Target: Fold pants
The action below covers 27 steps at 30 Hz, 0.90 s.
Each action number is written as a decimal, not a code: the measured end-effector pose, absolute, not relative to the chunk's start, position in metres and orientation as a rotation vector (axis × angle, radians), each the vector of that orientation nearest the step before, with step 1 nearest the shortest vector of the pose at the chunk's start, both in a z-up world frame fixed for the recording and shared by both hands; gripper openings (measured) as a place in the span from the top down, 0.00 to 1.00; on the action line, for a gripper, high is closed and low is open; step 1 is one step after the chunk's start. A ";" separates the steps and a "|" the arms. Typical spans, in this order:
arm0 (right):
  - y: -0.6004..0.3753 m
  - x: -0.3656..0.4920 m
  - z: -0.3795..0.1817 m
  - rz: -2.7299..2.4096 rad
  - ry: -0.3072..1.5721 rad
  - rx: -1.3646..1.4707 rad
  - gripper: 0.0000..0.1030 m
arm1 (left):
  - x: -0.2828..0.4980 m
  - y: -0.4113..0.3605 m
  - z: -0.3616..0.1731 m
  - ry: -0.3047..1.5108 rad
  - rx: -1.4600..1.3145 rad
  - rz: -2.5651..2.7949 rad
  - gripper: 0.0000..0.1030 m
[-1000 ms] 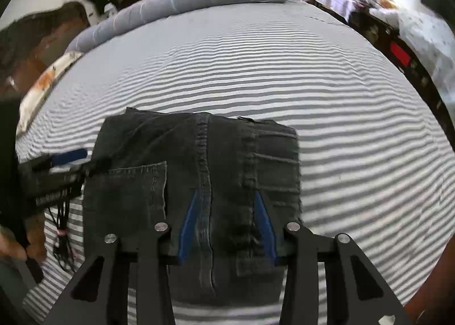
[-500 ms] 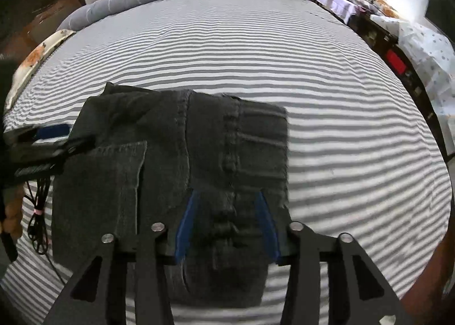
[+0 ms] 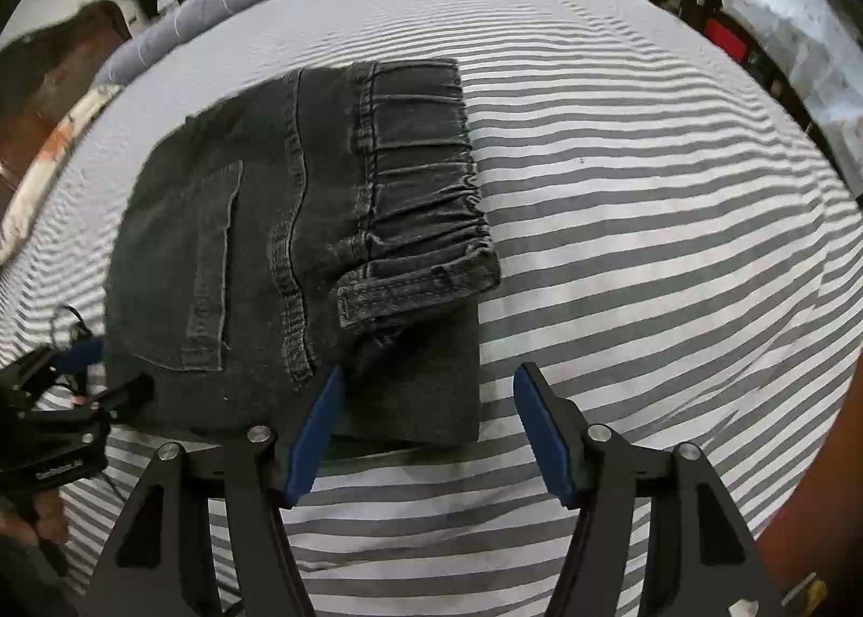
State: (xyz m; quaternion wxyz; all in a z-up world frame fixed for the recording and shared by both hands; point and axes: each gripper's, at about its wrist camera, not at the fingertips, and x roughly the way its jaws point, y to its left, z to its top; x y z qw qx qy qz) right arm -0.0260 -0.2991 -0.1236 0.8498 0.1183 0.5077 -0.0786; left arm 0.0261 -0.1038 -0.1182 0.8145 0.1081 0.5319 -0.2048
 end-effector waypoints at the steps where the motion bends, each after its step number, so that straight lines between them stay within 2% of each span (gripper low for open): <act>1: -0.304 -0.027 -0.121 -0.142 1.061 0.281 0.39 | 0.029 -0.101 -0.115 1.144 0.207 -0.442 0.28; 6: -0.340 -0.029 -0.113 0.031 0.997 0.479 0.38 | 0.054 -0.071 -0.096 1.159 0.000 -0.488 0.28; 12: -0.375 -0.009 -0.134 0.181 1.007 0.636 0.37 | 0.081 -0.047 -0.109 1.230 -0.180 -0.468 0.28; 21: -0.390 0.022 -0.158 0.337 0.978 0.686 0.36 | 0.102 -0.055 -0.119 1.257 -0.208 -0.454 0.28; 27: -0.385 0.048 -0.165 0.412 0.944 0.732 0.36 | 0.116 -0.065 -0.122 1.258 -0.198 -0.449 0.18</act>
